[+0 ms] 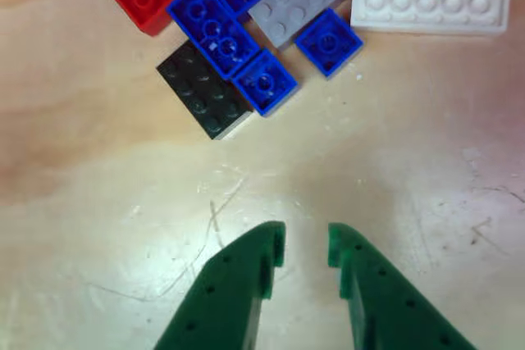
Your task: Put all lego bricks in the bin.
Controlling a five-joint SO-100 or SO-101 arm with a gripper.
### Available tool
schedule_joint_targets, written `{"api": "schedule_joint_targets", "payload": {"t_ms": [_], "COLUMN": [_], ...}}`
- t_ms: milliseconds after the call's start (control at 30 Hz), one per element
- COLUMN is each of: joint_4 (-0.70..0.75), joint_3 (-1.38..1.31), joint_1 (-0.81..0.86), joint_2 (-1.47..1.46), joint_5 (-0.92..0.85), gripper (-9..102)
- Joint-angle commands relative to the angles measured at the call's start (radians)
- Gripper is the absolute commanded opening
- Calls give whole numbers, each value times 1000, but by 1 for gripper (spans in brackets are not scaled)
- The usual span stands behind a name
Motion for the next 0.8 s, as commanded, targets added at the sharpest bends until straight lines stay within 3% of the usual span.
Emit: {"api": "schedule_joint_targets", "payload": {"t_ms": [0, 167, 267, 767], "joint_4": [-71, -204, -241, -232], "joint_3": [-264, -344, -408, -647], "joint_1": [-103, -178, -187, -100], "joint_2": [-434, -676, -795, -1164], "joint_5": [341, 647, 736, 772], "gripper": [13, 18, 22, 24]}}
